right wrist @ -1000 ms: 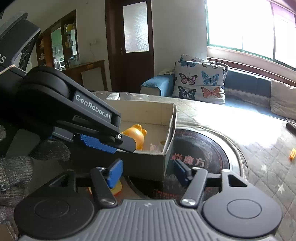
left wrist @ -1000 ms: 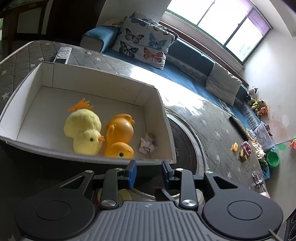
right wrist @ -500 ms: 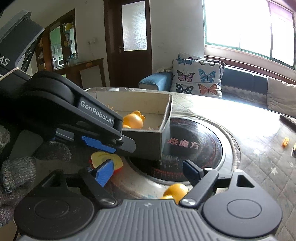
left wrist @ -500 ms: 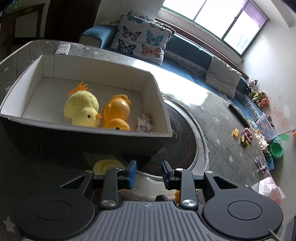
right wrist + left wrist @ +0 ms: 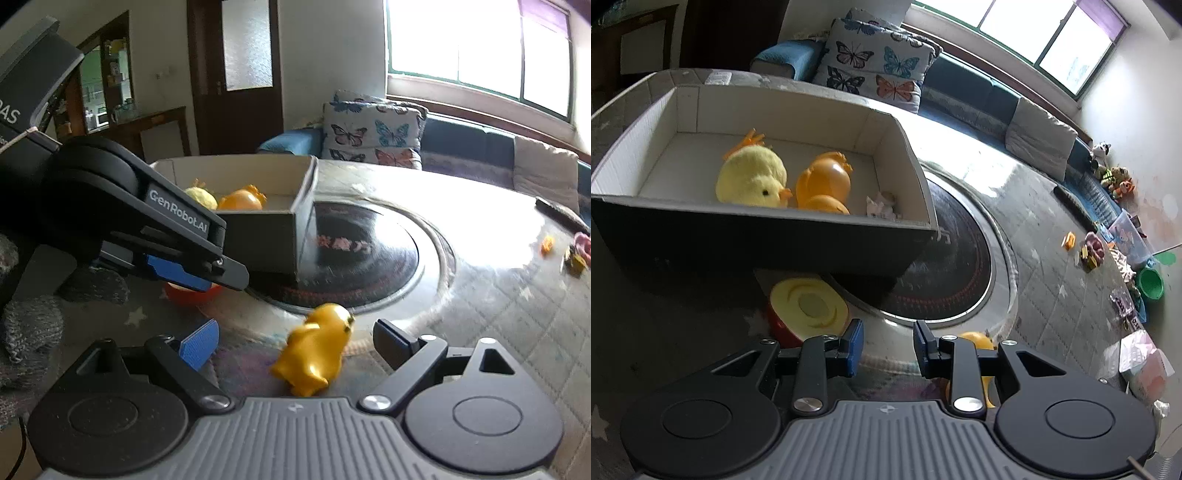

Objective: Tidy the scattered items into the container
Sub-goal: 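Move both tools back toward the small orange duck on the table, then lower both open tools around the small orange duck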

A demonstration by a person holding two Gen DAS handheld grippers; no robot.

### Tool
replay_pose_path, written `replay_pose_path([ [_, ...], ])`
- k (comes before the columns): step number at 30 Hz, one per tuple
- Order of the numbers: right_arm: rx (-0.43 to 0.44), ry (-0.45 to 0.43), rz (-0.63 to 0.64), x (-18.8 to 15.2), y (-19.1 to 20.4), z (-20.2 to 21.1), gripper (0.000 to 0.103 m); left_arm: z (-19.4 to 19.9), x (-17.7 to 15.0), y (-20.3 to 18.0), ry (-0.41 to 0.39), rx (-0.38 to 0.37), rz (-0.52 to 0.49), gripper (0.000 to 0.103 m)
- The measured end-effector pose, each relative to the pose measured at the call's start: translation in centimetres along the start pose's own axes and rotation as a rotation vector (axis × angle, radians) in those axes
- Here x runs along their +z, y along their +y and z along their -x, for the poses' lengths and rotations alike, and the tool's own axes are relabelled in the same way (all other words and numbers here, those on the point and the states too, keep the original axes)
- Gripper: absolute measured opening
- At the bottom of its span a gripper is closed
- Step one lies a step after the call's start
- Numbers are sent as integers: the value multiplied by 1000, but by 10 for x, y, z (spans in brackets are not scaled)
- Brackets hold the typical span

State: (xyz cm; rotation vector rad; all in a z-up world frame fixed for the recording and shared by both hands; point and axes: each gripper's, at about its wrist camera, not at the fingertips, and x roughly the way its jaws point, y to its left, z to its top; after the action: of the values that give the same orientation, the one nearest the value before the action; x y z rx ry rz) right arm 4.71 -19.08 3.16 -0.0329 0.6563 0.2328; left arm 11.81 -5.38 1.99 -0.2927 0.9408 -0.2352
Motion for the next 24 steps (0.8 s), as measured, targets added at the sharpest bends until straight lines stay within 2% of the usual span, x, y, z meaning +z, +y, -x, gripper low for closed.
replay_pose_path([
  [9, -26, 19, -21, -13, -3, 3, 93, -2, -8, -7, 21, -11, -9, 33],
  [24, -17, 28, -31, -17, -3, 4, 93, -4, -12, -13, 35, -24, -9, 33],
])
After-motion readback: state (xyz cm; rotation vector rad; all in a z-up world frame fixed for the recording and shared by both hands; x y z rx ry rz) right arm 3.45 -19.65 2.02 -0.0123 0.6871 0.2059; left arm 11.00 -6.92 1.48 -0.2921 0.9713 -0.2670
